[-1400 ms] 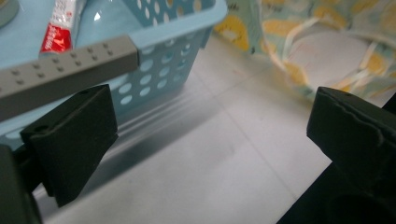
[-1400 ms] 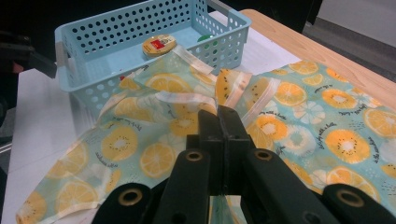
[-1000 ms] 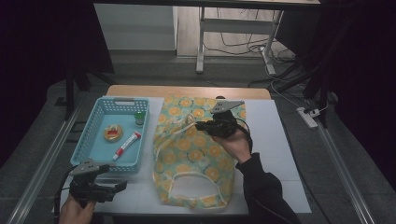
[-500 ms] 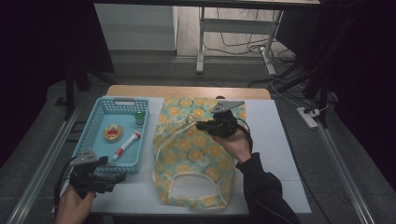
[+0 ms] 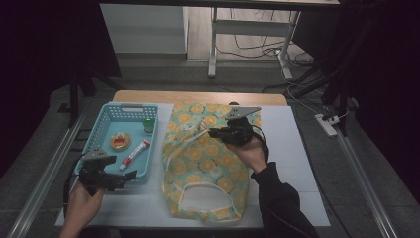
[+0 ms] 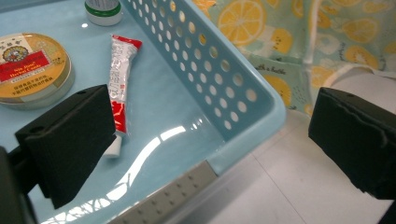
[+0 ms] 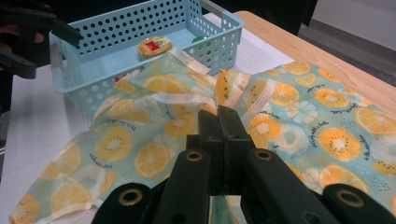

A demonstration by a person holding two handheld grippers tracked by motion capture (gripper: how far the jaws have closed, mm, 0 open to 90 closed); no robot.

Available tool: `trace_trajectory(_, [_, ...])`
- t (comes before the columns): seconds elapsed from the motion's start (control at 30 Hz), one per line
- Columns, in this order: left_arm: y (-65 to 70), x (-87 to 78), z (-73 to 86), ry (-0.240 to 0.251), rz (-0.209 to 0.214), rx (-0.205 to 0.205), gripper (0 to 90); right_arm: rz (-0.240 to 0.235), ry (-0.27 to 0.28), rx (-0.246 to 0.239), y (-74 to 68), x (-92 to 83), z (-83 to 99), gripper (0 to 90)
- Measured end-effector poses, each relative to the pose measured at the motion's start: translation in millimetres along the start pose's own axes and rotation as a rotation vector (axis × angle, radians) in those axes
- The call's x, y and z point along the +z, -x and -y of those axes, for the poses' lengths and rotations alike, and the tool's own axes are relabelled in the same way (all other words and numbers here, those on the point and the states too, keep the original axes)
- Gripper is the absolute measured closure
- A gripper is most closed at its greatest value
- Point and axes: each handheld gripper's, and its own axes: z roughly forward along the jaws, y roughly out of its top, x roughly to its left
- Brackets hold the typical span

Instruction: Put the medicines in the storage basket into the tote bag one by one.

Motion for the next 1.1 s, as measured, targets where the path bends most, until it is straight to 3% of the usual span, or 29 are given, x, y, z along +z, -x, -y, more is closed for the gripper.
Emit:
trace_trajectory(0.23, [-10.1, 5.4, -9.4, -0.009, -0.011, -0.024, 1.4, -0.003, 0.002, 0.002, -0.5, 0.9, 0.1, 90.0])
trace_trajectory(0.63, [-29.7, 18.1, -29.3, -0.046, -0.048, -0.03, 1.2, -0.004, 0.002, -0.001, -1.3, 0.7, -0.3, 90.0])
trace_trajectory(0.77, [-38.4, 21.2, -33.4, -0.053, -0.029, -0.043, 1.0, -0.004, 0.005, -0.003, -1.5, 0.3, -0.6, 90.0])
trace_trajectory(1.1, [-51.1, 23.8, -46.3, -0.086, -0.073, -0.05, 0.5, -0.005, 0.004, -0.004, -1.9, 0.8, -0.6, 90.0])
